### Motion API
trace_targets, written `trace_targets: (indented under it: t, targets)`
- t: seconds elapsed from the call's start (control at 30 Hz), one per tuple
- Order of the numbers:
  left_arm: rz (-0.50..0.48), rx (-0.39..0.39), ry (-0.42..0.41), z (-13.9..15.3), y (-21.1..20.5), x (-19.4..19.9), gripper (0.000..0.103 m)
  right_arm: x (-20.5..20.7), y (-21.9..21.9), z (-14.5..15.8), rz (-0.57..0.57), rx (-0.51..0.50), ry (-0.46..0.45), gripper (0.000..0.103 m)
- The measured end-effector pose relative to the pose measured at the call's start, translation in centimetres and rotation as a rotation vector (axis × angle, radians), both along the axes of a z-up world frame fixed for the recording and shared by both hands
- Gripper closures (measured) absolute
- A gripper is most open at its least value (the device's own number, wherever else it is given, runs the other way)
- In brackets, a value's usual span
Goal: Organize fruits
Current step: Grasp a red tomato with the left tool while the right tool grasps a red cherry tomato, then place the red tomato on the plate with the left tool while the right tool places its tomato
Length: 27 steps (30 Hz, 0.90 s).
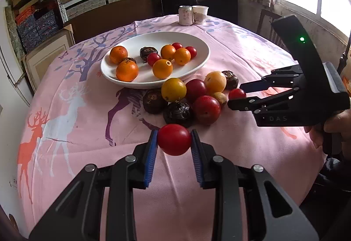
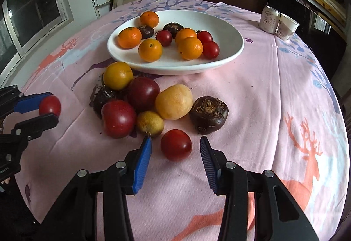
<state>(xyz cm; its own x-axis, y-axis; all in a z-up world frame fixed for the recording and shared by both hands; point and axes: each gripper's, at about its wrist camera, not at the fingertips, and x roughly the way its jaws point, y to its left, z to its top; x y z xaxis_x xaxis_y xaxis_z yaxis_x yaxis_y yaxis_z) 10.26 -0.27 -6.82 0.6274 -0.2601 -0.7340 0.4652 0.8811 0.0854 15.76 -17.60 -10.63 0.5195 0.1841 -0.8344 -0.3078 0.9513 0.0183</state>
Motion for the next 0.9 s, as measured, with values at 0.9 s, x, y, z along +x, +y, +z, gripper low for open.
trace_targets:
  t: [0.9]
  targets:
    - [0.106,-0.069,0.002,2.2,-2.5,19.5,0.049,17.1,-2.4,5.7,-0.18,0.258,-0.009,0.057]
